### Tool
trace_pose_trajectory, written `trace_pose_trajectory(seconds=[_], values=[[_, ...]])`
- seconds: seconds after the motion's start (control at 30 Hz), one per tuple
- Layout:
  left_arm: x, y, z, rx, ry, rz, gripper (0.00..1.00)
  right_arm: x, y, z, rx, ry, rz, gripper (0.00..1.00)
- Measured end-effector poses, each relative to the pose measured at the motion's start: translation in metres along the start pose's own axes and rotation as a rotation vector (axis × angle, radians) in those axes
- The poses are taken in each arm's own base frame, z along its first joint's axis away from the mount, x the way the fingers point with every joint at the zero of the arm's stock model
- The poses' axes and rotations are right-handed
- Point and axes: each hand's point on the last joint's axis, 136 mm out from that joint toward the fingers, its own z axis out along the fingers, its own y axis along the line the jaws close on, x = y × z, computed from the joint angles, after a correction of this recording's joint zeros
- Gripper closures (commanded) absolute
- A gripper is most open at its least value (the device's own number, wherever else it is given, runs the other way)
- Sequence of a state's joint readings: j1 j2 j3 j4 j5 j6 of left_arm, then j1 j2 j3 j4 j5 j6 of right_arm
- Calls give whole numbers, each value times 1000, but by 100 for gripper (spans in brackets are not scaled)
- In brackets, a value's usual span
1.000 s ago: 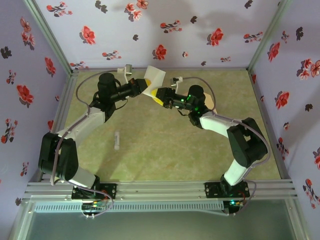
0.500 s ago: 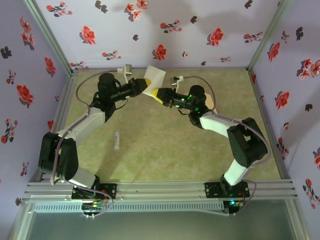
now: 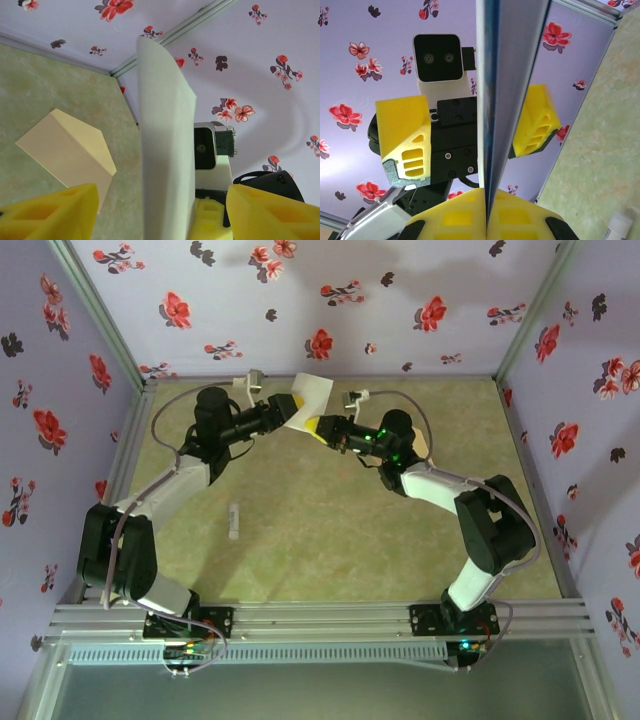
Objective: Place the letter into the envelope and seal it
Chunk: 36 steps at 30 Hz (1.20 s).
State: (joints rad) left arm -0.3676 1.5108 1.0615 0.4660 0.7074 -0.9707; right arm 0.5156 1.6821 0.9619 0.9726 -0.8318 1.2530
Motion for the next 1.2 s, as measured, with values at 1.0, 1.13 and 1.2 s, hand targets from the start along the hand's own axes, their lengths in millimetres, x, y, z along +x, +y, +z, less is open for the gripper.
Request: trace_pose_trajectory(seconds=[1.0,1.13,1.2], values=[[-11,6,-3,16,31,1,81,23,-2,3,19,138,21,100],[-11,6,-3,18,32,2,98,24,-2,4,19,143,23,95],[-11,6,-3,19,34,0,100,24,-2,4,19,143,20,85]])
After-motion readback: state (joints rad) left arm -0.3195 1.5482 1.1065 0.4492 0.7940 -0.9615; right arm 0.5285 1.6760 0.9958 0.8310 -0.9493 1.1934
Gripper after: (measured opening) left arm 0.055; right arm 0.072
